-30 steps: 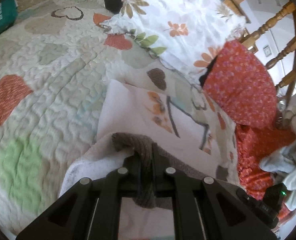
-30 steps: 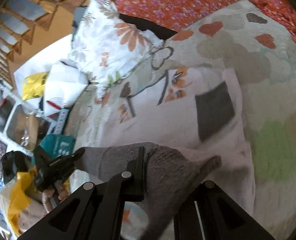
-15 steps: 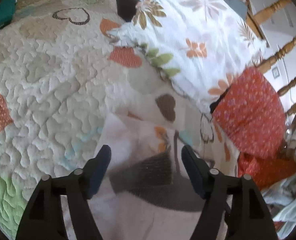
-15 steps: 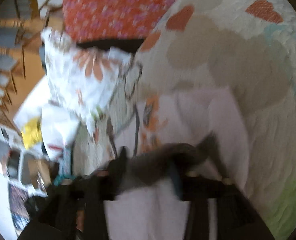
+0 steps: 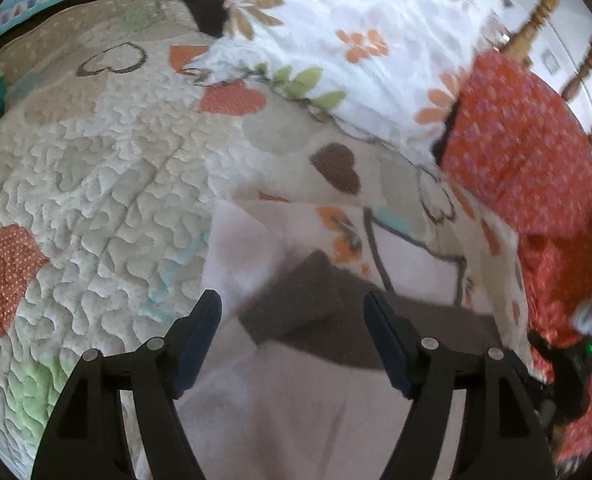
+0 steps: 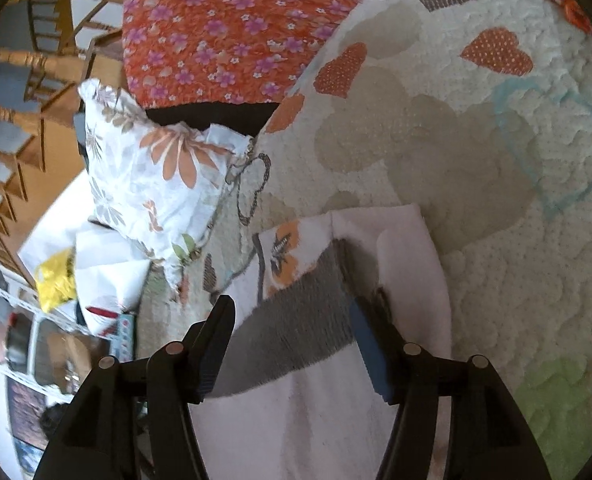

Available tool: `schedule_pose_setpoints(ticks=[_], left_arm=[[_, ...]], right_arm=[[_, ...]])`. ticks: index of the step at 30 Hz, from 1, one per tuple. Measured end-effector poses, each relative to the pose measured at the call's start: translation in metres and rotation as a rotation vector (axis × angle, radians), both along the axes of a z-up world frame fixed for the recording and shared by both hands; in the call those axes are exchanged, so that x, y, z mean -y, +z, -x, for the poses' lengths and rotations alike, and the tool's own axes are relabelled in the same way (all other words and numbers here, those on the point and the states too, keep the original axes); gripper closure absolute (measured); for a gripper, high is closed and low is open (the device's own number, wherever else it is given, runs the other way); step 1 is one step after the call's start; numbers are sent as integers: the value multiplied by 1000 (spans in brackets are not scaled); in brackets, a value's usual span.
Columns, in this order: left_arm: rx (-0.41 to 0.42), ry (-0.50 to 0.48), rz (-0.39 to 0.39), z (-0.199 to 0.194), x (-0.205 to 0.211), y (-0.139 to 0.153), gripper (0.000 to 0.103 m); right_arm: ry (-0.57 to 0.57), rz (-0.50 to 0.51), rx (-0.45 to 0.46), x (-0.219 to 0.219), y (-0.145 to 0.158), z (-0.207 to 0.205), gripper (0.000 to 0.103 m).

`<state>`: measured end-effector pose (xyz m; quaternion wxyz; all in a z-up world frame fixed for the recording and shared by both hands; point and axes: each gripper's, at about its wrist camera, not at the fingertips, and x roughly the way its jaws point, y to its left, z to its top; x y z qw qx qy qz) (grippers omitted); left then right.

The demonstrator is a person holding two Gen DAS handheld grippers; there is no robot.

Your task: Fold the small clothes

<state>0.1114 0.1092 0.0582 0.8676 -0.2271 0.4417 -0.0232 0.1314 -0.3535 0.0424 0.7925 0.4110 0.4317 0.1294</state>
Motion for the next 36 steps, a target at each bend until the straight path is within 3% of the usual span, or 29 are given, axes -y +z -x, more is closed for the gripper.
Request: schedule_pose_setpoints(ticks=[4, 7, 9, 15, 18, 19, 22, 28, 36], left_arm=[[-3, -172, 33, 4, 25, 0, 30], [-64, -222, -51, -11, 47, -15, 30], [-102, -176, -123, -25, 50, -27, 30], [-127, 78, -92, -53, 7, -35, 30], [-160, 250, -159, -57, -26, -38, 30], [-181, 288, -150, -56, -38, -42, 30], [-184, 315, -24, -46, -62, -42, 30], [-139, 162, -59, -17, -51, -19, 29], [-204, 8, -109, 38, -40, -36, 28]], right_arm=[[24, 24, -5, -10, -1, 7, 38], [48, 22, -19, -19, -4, 8, 38], [71, 29, -25, -26, -5, 7, 38], [109, 60, -13, -32, -1, 6, 38], [102, 53, -7, -26, 2, 8, 38], [98, 51, -4, -23, 3, 8, 38], [81, 49, 8, -12, 9, 11, 38], [42, 64, 19, 9, 20, 19, 38], [61, 109, 16, 7, 23, 37, 38]])
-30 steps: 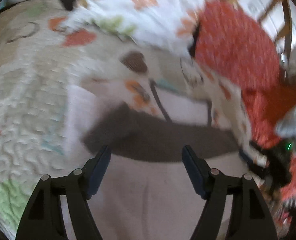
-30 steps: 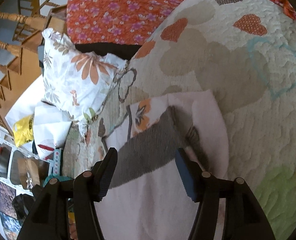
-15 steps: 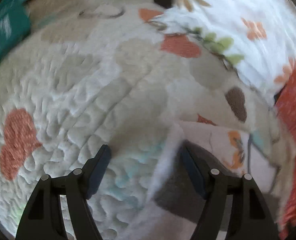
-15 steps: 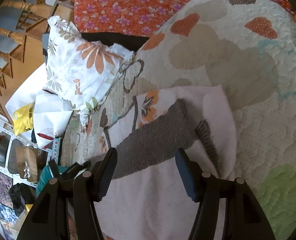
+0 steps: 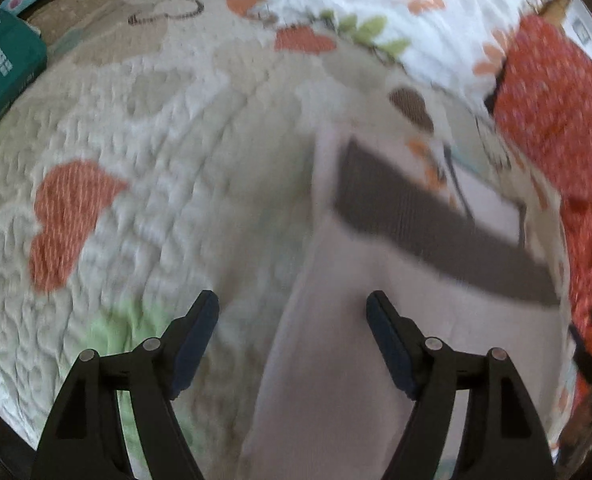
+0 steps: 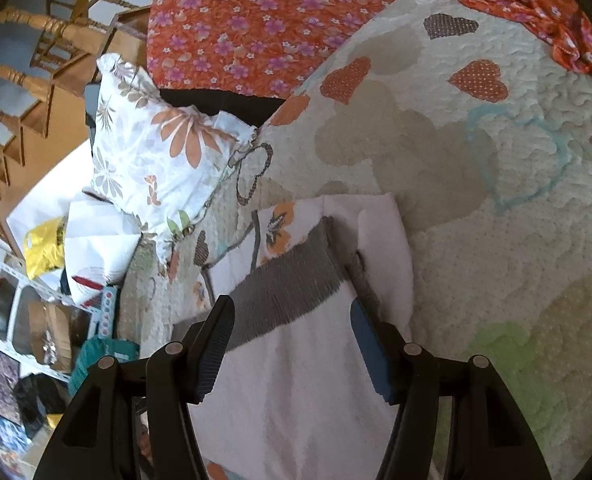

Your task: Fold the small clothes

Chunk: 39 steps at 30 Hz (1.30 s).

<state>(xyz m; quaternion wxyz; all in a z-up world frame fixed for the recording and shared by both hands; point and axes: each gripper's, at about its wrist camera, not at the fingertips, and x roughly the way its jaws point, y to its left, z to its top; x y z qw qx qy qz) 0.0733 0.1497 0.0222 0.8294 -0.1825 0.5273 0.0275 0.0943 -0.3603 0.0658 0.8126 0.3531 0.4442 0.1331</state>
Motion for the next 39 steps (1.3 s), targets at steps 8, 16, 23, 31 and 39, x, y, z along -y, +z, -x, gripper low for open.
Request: schedule_pose_setpoints(ticks=[8, 16, 23, 31, 39], left_arm=[[2, -83, -293, 33, 22, -4, 25], [12, 67, -447, 44, 3, 8, 25], [169, 50, -358, 78, 18, 50, 25], [164, 32, -309, 92, 30, 41, 25], [233, 42, -247, 90, 32, 55, 25]], right_arm=[[68, 149, -54, -24, -13, 15, 38], [-23, 295, 1, -28, 8, 30, 38], [52, 317, 82, -73, 35, 43, 38], [185, 533, 162, -143, 28, 70, 36], [291, 642, 118, -175, -2, 100, 33]])
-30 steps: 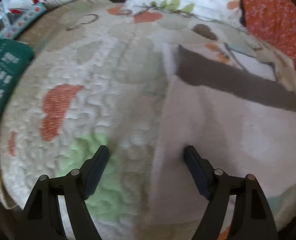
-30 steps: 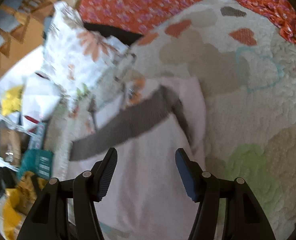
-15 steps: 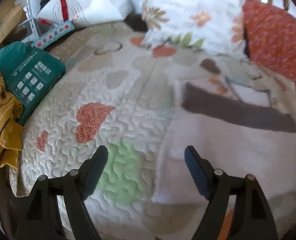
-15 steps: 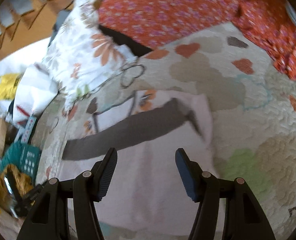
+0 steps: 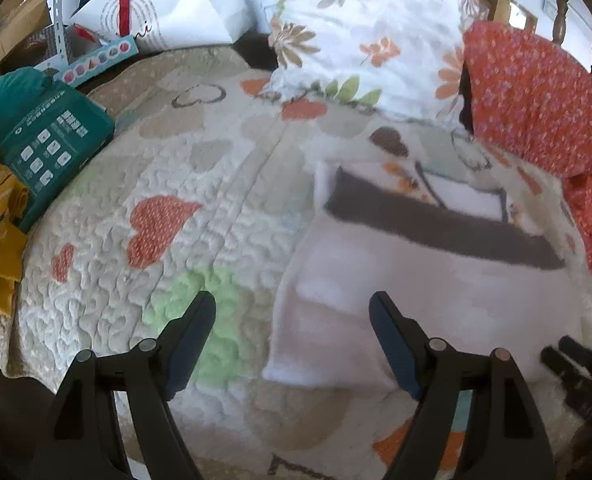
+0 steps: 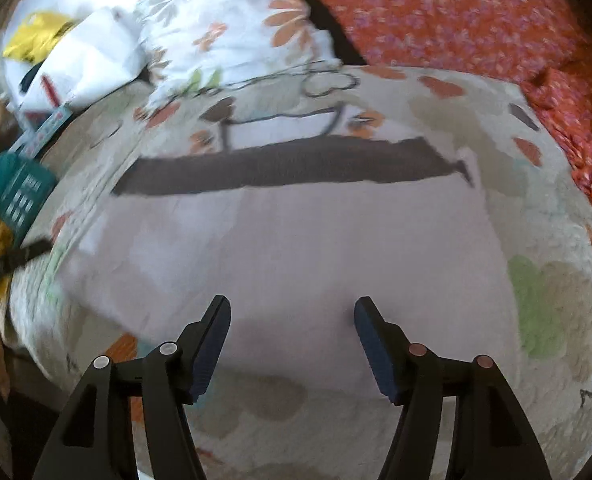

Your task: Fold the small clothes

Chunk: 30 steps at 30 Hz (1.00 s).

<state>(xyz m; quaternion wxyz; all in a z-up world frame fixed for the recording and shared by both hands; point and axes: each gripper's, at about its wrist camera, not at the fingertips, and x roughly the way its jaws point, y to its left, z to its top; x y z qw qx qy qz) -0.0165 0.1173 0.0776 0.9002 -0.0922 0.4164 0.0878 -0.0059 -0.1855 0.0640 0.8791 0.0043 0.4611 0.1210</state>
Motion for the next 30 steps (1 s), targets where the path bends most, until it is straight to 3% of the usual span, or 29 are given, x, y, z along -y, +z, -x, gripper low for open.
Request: schedule_pose_setpoints(ticks=[3, 9, 20, 26, 30], left_arm=[[10, 8, 0, -4, 3, 0, 25], [-15, 12, 28, -14, 8, -9, 25], [-33, 2, 3, -15, 12, -16, 25], [-46, 2, 15, -16, 11, -18, 25], [-39, 5, -4, -16, 14, -18, 24]], right_arm=[[21, 83, 52, -11, -4, 3, 29], [34, 80, -7, -15, -30, -10, 28], [-9, -32, -44, -10, -39, -17, 12], [-73, -213, -32, 3, -44, -16, 0], [-56, -227, -58, 4, -44, -20, 0]])
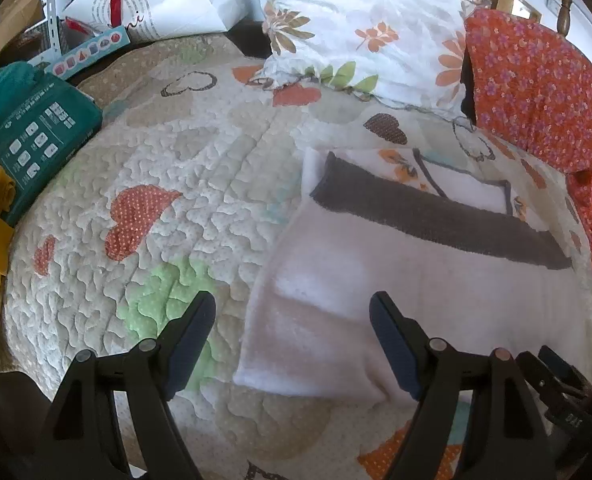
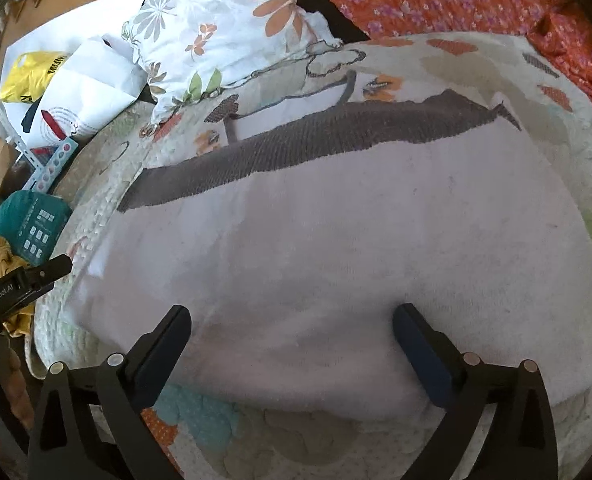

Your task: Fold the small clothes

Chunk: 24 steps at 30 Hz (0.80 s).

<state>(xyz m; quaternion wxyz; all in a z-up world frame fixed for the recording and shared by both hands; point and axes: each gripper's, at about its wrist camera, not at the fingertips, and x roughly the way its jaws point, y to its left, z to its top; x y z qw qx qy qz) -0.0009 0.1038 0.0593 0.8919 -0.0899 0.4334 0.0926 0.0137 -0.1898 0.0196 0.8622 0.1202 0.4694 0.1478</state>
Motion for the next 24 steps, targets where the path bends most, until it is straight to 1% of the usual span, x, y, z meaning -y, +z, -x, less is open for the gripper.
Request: schedule_pose_setpoints(ticks=[1, 4, 8, 9, 16, 21, 22, 24], left_arm=[[1, -2, -7, 0, 1, 0, 24], [-5, -3, -11, -1, 3, -3, 24], [-6, -3, -25, 1, 5, -3, 24], [-6, -4, -28, 1, 5, -3, 24], [-7, 8, -38, 6, -1, -4, 24], [-1, 22, -29, 9, -11, -1, 24], [1, 28, -26, 10, -14, 0, 24], [14, 53, -19, 12, -25, 6, 24]], right_arm=[[14, 14, 0, -2, 0, 0, 0], [64, 113, 18, -14, -1, 4, 0], [95, 221, 57, -25, -4, 9, 0], [95, 231, 61, -26, -5, 9, 0], [95, 252, 77, -27, -5, 10, 0], [93, 260, 88, -28, -5, 11, 0], [86, 251, 89, -26, -2, 12, 0], [66, 209, 84, -21, 7, 13, 5]])
